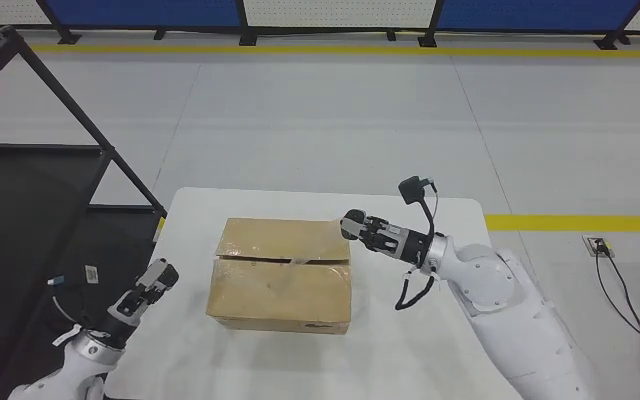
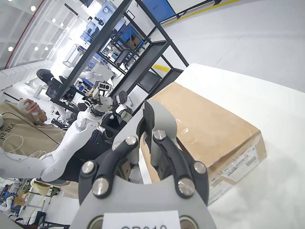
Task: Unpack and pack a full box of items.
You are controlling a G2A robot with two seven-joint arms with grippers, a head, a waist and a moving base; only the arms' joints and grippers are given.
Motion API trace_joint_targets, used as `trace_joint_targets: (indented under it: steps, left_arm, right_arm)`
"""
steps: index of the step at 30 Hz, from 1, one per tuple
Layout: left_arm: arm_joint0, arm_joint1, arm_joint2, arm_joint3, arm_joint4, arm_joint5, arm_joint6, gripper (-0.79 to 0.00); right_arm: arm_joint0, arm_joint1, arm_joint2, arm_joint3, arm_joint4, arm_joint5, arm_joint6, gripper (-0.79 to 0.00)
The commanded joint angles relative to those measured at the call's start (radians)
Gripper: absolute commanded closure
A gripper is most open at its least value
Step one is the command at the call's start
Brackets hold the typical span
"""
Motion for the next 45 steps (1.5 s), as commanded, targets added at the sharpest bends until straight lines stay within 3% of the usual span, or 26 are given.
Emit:
trace_joint_targets:
  steps: [1, 6, 12, 16, 21, 26, 35, 39, 45]
  left_arm:
    - [0.017, 0.001, -0.017, 0.017, 0.007, -0.024, 0.008, -0.785]
    - [0.022, 0.003, -0.018, 0.049, 0.059, -0.017, 0.025, -0.785]
    - [-0.037, 0.015, 0.004, 0.091, -0.021, 0.034, -0.152, -0.785]
    - [-0.093, 0.028, 0.022, 0.119, -0.037, 0.114, -0.293, -0.785]
    - [-0.159, 0.038, 0.063, 0.157, 0.007, 0.193, -0.362, -0.785]
    - [-0.180, 0.045, 0.083, 0.175, 0.036, 0.206, -0.380, -0.785]
    - [-0.089, 0.049, 0.021, 0.140, 0.005, 0.093, -0.291, -0.785]
    - [-0.081, 0.051, 0.018, 0.118, -0.016, 0.096, -0.289, -0.785]
    - [-0.089, 0.054, 0.023, 0.123, -0.071, 0.096, -0.290, -0.785]
  right_arm:
    - [0.000, 0.000, 0.000, 0.000, 0.000, 0.000, 0.000, 0.000]
    - [-0.014, -0.001, -0.005, -0.021, 0.002, -0.045, -0.024, 0.000]
    - [-0.042, 0.005, 0.025, -0.075, -0.056, -0.190, -0.094, 0.000]
    - [-0.058, 0.009, 0.031, -0.108, -0.085, -0.294, -0.117, 0.000]
    - [-0.047, 0.008, 0.024, -0.114, -0.130, -0.464, -0.159, 0.000]
    - [-0.044, 0.007, 0.029, -0.108, -0.140, -0.491, -0.199, 0.000]
    - [-0.052, 0.006, 0.030, -0.123, -0.147, -0.491, -0.218, 0.000]
    - [-0.039, 0.004, 0.034, -0.142, -0.215, -0.587, -0.270, 0.000]
    - [0.003, 0.001, -0.009, -0.195, -0.357, -0.587, -0.377, 0.000]
